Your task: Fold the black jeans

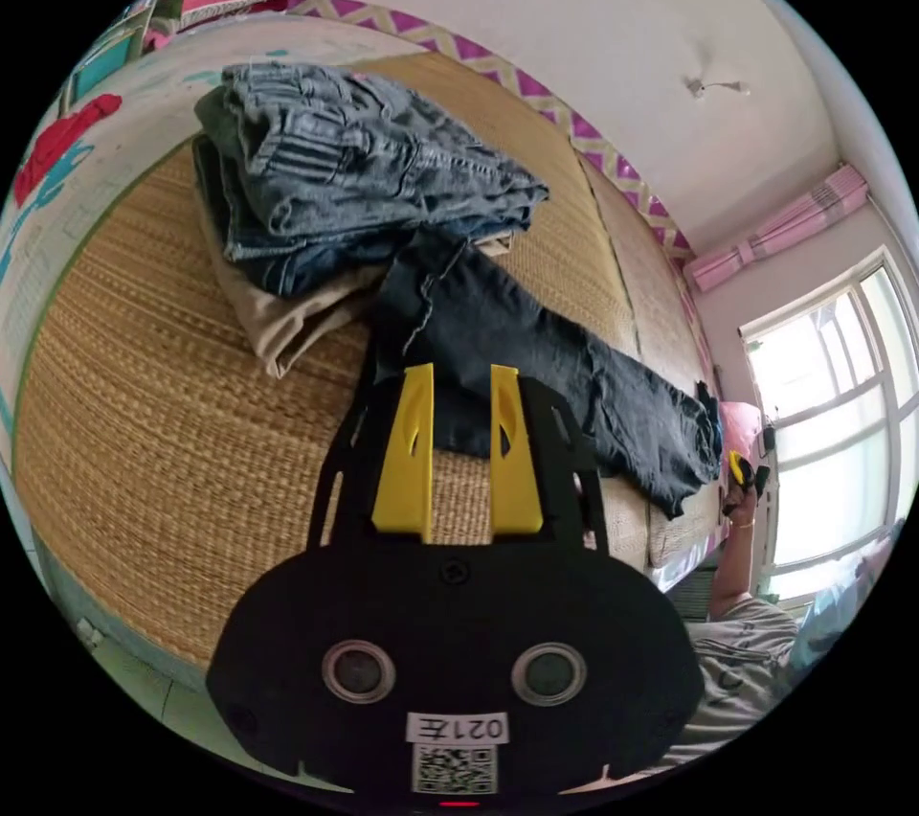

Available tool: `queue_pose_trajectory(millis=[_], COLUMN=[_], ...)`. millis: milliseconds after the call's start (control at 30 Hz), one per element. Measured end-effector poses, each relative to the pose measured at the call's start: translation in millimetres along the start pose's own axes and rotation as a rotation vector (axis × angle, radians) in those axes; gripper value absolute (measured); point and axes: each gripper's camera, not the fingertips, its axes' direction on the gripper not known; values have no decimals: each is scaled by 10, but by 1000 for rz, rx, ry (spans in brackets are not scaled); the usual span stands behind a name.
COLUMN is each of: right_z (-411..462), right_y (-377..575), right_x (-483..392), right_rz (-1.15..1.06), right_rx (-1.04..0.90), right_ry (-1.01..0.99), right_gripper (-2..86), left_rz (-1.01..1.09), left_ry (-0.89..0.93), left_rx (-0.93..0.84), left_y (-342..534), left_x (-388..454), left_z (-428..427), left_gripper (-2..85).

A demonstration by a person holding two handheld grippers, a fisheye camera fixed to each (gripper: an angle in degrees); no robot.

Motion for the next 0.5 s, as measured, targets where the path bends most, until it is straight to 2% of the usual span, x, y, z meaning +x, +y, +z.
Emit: queue_pose_trajectory(millis=[133, 200, 267, 333, 433, 500], right_z=[268, 373, 423, 452, 427, 413], right_y=[335, 504, 608, 696, 808, 847], right_x=[-225, -308, -344, -355, -403, -496], right_rz=[-11, -9, -4, 9, 19, 7], right_rx=[-20, -29, -30, -32, -20, -13], right_ry=[-52, -59, -57, -59, -74, -75], right_gripper=[32, 25, 19, 14, 7, 3], left_rz=[-68, -95, -110, -98, -39, 26], left_ry=[80, 147, 131, 133, 206, 193], left_rx=[-16, -38, -44, -24, 11, -3], left_y=[163, 202, 252, 326, 505, 685], left_x=[-277, -409, -463, -451, -300, -101], left_z=[401, 678, 757, 615, 44, -370], left_gripper=[87, 32, 2, -5, -9, -9])
